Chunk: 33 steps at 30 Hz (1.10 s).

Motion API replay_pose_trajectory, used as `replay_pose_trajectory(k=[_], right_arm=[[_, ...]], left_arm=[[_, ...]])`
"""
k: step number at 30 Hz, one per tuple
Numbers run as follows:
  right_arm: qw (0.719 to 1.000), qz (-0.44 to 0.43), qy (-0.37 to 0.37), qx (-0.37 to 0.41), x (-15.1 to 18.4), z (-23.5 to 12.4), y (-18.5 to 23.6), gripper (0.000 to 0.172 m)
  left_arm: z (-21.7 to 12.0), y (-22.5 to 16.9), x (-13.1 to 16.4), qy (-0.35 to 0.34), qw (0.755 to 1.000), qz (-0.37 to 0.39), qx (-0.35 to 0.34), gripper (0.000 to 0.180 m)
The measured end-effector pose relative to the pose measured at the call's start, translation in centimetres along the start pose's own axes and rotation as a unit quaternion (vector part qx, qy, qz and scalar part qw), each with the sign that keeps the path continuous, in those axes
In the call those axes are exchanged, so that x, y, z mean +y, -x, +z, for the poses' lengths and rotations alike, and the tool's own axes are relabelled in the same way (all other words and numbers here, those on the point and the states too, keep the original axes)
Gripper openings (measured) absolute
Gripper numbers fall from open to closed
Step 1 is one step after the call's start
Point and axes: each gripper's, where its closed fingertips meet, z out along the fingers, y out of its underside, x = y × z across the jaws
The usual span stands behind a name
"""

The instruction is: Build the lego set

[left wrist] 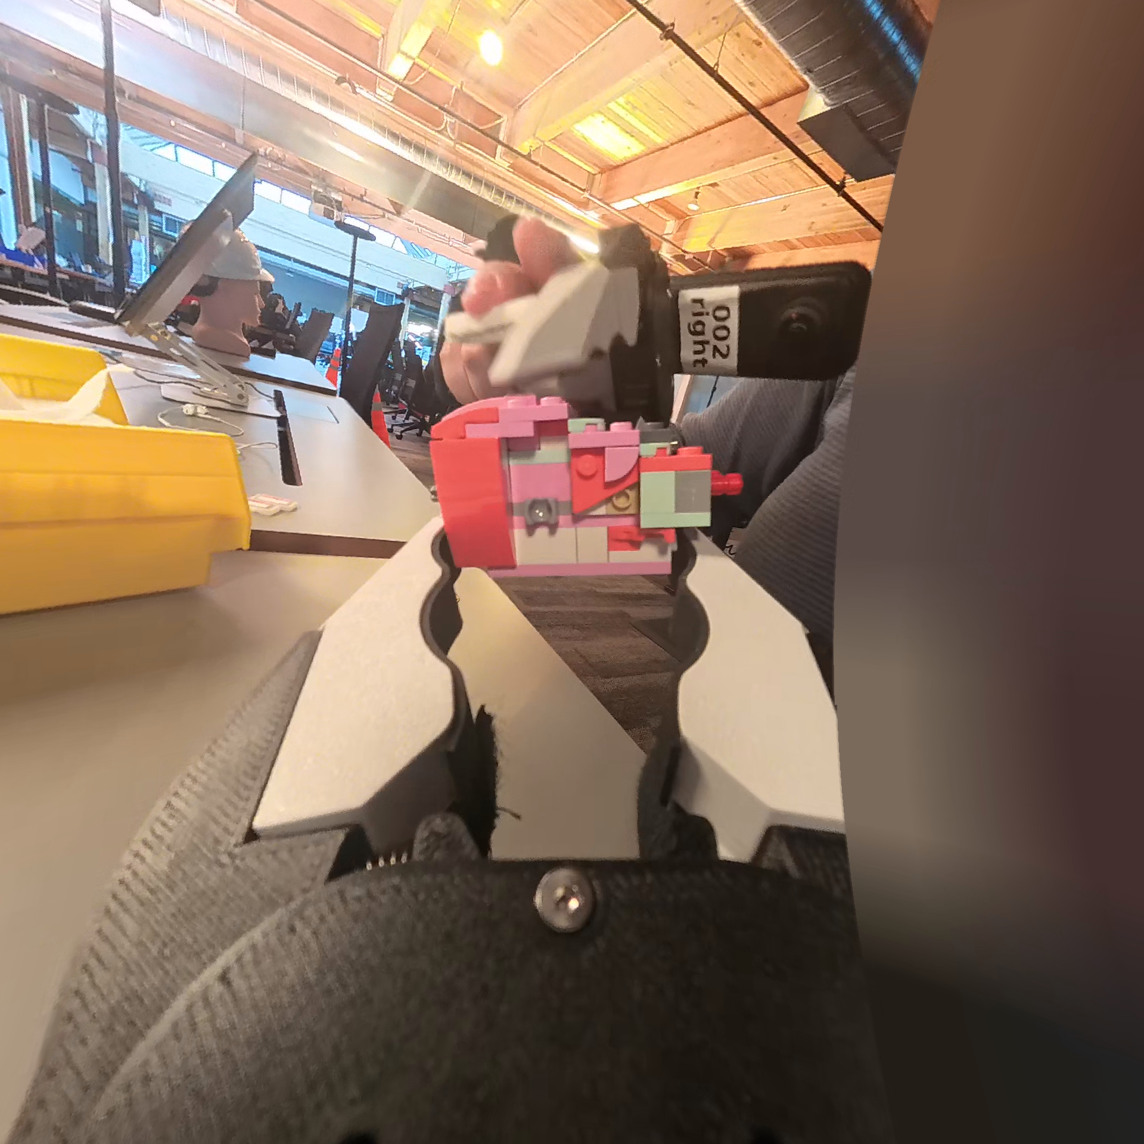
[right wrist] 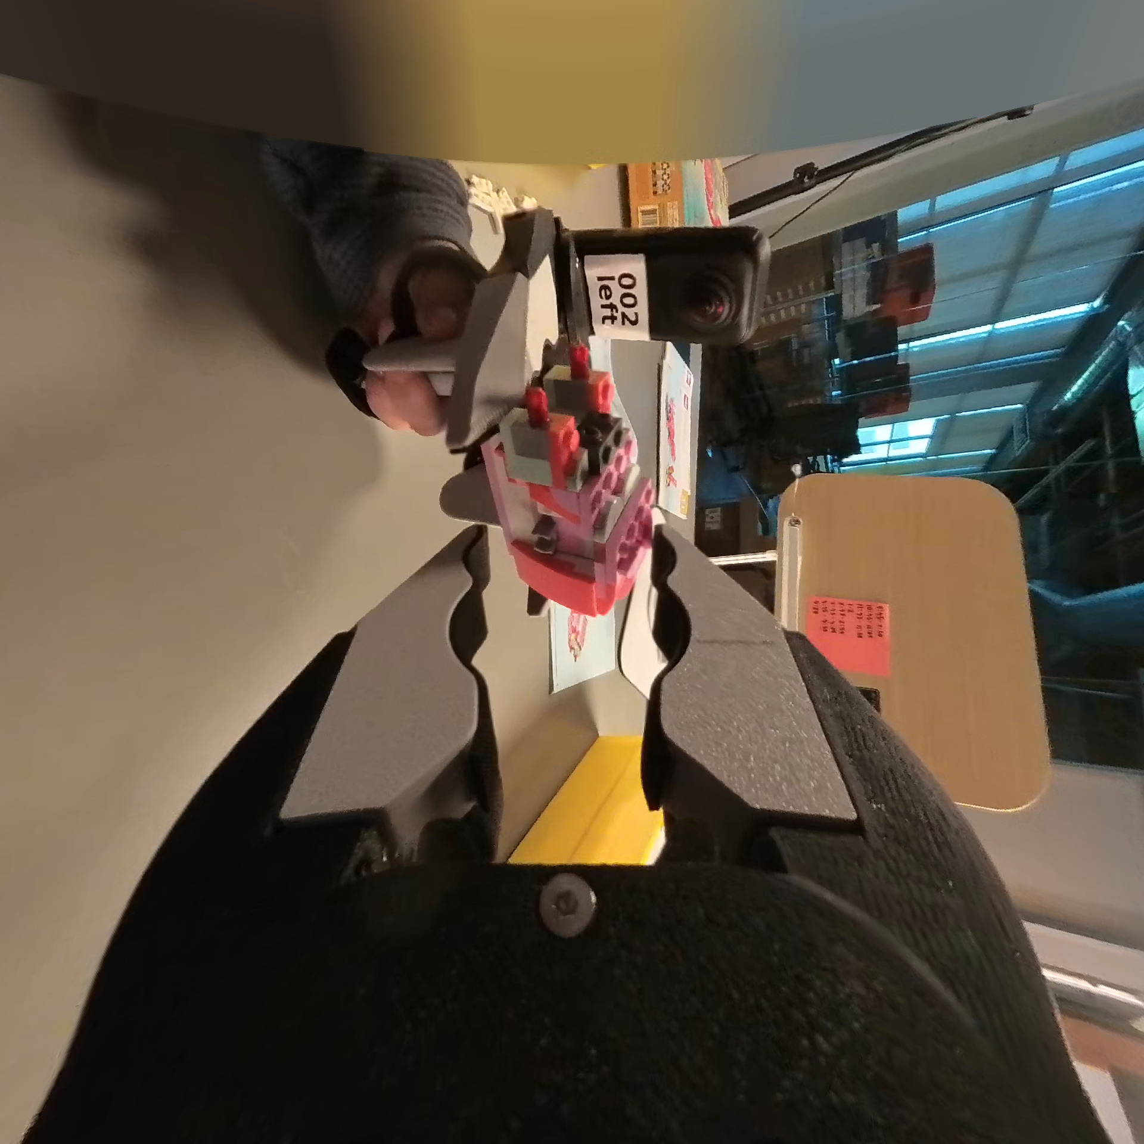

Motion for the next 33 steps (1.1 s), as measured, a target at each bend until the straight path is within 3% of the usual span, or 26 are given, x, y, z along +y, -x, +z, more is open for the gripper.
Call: replay_pose_trajectory(k=[10,20,25,33], right_arm=[[0.999,-0.011,0.008,0.036,0.3,-0.1,-0.5,0.036],[0.998,-0.019,0.008,0.063,0.2,0.0,-1.1,0.035],[0.996,-0.030,0.009,0.088,-0.2,0.1,-1.8,0.033],[0.997,0.006,-0.003,0.078,-0.3,0.2,-2.2,0.034]], left_arm=[[-0.1,0.3,0.2,0.003,1.000,0.000,-0.010,0.068],[-0.2,0.4,-0.4,-0.014,1.000,-0.003,-0.010,0.068],[-0.6,0.4,-1.3,-0.055,0.998,-0.035,0.004,0.068],[-0.8,0.4,-1.6,-0.060,0.998,-0.031,0.004,0.068]])
